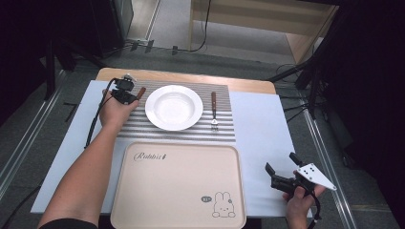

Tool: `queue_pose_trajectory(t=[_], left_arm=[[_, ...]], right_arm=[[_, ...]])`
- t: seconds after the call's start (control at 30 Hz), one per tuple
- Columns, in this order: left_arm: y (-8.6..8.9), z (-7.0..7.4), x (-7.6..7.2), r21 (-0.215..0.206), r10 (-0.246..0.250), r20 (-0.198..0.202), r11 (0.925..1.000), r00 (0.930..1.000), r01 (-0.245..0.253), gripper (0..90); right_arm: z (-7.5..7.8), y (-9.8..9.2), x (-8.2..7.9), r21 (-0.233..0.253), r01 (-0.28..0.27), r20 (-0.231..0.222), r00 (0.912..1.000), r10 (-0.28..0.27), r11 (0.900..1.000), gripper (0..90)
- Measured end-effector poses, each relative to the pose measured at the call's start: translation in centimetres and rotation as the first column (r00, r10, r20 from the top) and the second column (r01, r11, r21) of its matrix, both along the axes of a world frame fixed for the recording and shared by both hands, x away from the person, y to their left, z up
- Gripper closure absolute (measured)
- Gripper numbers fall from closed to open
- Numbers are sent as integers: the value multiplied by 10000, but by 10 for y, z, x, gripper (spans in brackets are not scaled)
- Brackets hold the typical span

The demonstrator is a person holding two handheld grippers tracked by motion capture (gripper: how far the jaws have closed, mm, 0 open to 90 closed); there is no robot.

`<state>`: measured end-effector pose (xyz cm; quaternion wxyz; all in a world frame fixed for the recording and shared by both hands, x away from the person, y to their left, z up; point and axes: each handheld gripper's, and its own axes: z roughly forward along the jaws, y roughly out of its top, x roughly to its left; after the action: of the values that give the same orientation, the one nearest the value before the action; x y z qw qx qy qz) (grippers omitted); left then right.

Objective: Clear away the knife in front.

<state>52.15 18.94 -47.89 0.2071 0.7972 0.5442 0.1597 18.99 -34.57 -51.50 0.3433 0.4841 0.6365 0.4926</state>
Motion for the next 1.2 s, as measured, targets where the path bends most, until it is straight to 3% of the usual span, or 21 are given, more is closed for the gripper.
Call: queue_pose_trajectory(t=[0.4, 0.53, 0.83, 1.2], left_arm=[[1, 0, 1, -54, -27, -68, 10000, 10000, 27, 758], [5, 0, 2, -370, -153, -149, 9992, 9998, 147, 760], [2, 0, 0, -85, -156, -11, 9998, 9999, 156, 761], [5, 0, 2, -454, 32, -208, 9990, 9998, -41, 762]], right_arm=[[0, 1, 0, -12, 6, -35, 10000, -6, 10000, 0], [0, 1, 0, -53, -1, -24, 10000, 0, 10000, 0], [0, 1, 0, -62, 21, -39, 10000, -22, 10000, 0], [0, 0, 0, -23, 8, -47, 10000, -8, 10000, 0]])
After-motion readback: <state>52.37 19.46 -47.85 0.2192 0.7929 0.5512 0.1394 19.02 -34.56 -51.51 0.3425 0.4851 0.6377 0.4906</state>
